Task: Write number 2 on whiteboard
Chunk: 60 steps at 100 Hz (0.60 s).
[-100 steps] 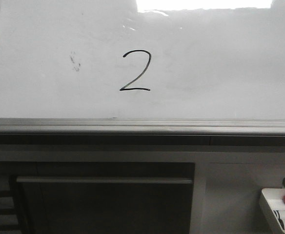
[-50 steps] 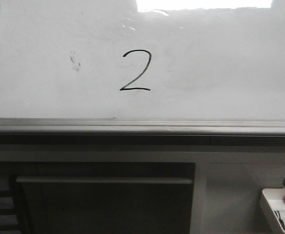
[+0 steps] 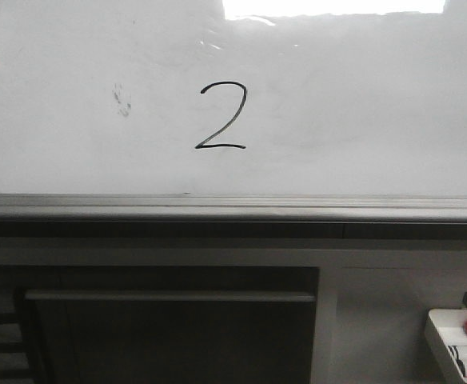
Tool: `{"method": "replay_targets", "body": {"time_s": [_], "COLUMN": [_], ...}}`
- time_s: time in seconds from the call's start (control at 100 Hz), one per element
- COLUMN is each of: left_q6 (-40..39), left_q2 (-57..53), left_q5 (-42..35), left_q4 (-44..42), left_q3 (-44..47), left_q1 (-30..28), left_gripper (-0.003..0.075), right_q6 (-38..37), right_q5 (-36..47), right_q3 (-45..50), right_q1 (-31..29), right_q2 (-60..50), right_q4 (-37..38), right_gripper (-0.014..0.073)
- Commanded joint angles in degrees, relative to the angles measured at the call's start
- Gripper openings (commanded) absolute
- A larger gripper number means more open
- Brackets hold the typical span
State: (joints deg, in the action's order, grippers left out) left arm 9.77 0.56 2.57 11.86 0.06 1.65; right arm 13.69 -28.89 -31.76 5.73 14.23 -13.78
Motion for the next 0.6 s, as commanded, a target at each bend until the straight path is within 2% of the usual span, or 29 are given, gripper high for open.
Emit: {"method": "replay_targets", "body": {"time_s": [0.0, 0.22, 0.39, 0.59], "left_q6": [0.5, 0.2, -10.9, -11.1], "left_q2": [-2.4, -1.8, -2.4, -2.4], "left_q5": [-2.6, -3.1, -1.9, -1.9], "left_q4": [-2.0, -2.5, -12.8, -12.6], "left_q3": [1.8, 1.8, 1.8, 1.8], "left_q1": [0.5, 0.5, 0.5, 0.5], "left_gripper": [-0.0018, -0.0018, -0.0018, -0.0018], "right_q6": [0.6, 0.6, 0.6, 0.6], "right_q5": [4.8, 4.8, 4.9, 4.8], "right_q3": [-1.3, -1.3, -1.3, -1.3], "right_q1": [-0.3, -0.3, -0.3, -0.3], "right_q2": [0.6, 0.6, 0.6, 0.6], "right_q4": [0.1, 0.1, 0.1, 0.1], "right_gripper": [-0.0072, -0.0072, -0.0072, -0.0072]}}
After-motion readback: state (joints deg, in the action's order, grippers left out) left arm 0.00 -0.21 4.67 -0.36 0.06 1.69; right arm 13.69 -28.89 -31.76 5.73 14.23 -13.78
